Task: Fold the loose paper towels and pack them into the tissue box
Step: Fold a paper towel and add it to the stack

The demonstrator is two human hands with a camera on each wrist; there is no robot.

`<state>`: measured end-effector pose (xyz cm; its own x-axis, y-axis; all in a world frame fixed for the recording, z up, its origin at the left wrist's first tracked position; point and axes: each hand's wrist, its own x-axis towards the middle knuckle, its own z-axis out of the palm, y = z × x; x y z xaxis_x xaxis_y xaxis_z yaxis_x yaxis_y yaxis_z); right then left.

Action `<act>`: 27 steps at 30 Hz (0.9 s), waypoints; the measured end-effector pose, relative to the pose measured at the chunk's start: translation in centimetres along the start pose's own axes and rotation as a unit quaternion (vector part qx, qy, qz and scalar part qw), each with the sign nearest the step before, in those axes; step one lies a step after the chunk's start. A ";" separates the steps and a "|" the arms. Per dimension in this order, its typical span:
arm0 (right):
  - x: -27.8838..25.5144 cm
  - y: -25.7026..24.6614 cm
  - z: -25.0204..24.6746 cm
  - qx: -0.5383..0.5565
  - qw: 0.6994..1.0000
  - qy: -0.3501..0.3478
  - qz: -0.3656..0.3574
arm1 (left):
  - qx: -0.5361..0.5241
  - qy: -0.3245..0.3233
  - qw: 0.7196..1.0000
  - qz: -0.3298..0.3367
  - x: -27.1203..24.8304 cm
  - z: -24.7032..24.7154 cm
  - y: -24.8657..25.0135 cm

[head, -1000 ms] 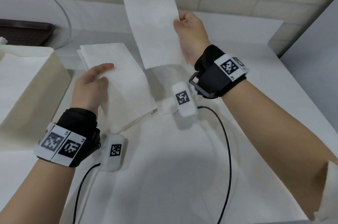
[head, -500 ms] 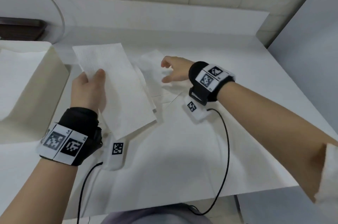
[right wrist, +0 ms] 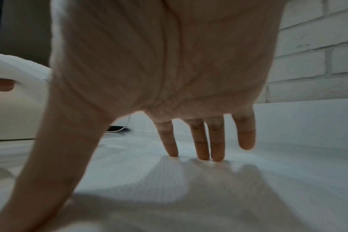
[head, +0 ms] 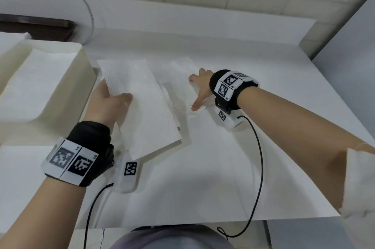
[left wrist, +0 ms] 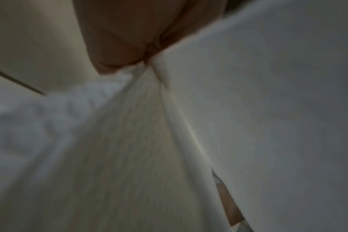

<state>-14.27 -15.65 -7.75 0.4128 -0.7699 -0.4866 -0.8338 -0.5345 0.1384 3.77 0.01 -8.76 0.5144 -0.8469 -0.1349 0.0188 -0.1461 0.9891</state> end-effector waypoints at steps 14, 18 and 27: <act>-0.4 1.2 -0.4 0.056 0.996 -0.003 -0.063 | -0.041 0.040 0.998 -0.008 0.4 -0.3 0.0; -0.1 0.8 -0.3 0.088 0.989 0.075 -0.088 | -0.040 0.036 0.998 -0.012 0.4 0.0 -0.3; -1.4 0.8 -3.7 0.360 0.883 0.291 -0.081 | -0.067 0.075 0.995 -0.002 0.4 0.4 0.1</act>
<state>-14.16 -16.26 -3.75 0.4920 -0.8643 0.1043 -0.6765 -0.4549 -0.5791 3.57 -0.53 -8.73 0.6358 -0.7592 -0.1391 0.1311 -0.0714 0.9888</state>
